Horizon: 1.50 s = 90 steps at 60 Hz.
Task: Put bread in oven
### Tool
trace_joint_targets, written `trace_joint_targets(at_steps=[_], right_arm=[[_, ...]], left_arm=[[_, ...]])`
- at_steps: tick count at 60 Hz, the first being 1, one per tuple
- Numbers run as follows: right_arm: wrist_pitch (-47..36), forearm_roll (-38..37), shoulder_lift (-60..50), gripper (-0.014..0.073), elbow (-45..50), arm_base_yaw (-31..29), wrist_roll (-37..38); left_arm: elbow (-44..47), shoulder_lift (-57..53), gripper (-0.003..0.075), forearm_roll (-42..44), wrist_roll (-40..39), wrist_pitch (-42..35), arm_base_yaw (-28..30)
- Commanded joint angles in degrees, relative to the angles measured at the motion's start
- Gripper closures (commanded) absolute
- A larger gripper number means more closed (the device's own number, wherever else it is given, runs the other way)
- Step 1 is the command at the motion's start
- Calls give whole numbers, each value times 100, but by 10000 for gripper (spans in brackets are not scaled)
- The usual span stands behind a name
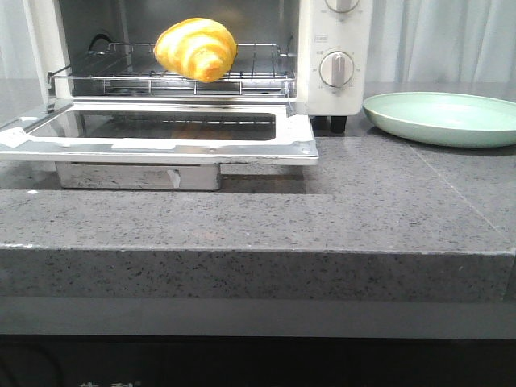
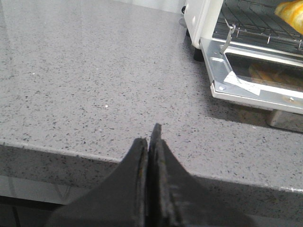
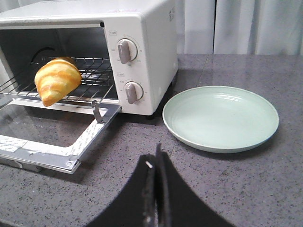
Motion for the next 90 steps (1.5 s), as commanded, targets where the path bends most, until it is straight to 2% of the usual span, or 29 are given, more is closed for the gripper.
trace_joint_targets(at_steps=[1,11,24,31,42,54,64,90], right_arm=[[-424,49,31,662,-144,5,-68],[-816,-29,31,662,25,5,-68],[-2331,-1295,-70,662,837,5,409],[-2736,-1487,-409,662,1526,-9,463],[-2672,-1445,-1192,662,2264,-283,743],[-2065,-1365,-1990,662,2644,-545,784],[-1719,-1336,-1980,662,2637,-574,784],[-1721,-1273,-1980,662,2637,-574,784]], left_arm=[[34,-101,741,-44,-55,-443,20],[34,-101,741,-44,-55,-443,20],[34,-101,741,-44,-55,-443,20],[34,-101,741,-44,-55,-443,20],[34,-101,741,-44,-55,-443,20],[34,-101,741,-44,-55,-443,20],[34,-101,741,-44,-55,-443,20],[34,-101,741,-44,-55,-443,20]])
